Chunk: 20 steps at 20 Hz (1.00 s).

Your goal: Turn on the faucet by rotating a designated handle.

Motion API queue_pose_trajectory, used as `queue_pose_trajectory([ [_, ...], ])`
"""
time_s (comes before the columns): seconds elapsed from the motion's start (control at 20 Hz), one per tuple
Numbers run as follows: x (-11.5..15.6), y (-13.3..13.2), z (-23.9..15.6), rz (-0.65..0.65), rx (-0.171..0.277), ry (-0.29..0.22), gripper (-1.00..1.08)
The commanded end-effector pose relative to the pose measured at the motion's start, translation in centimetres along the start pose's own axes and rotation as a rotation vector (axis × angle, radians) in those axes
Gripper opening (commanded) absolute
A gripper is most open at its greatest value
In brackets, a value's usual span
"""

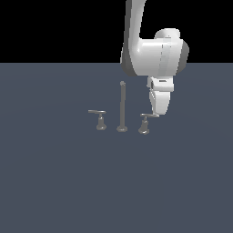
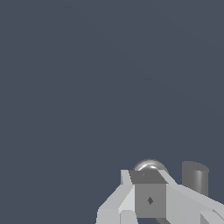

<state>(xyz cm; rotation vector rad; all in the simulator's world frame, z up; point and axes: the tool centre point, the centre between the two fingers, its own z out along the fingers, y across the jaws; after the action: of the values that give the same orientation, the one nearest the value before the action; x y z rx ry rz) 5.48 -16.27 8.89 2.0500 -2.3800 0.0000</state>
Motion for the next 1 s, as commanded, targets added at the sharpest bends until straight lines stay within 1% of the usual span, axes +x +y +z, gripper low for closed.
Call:
queue_pose_trajectory([
  [0.0,0.4,0.7,0.0,0.0,0.0,0.0,-1.0],
  [0.2,1.2,1.9,0.0,0.001,0.0,0.0,-1.0],
  [0.25,1.2,1.9,0.0,0.001,0.0,0.0,-1.0],
  [0.3,0.6,1.2,0.0,-0.005,0.01,-0.001,-1.0],
  [0.95,0.3,5.4,0.0,0.0,0.002,0.0,-1.0],
])
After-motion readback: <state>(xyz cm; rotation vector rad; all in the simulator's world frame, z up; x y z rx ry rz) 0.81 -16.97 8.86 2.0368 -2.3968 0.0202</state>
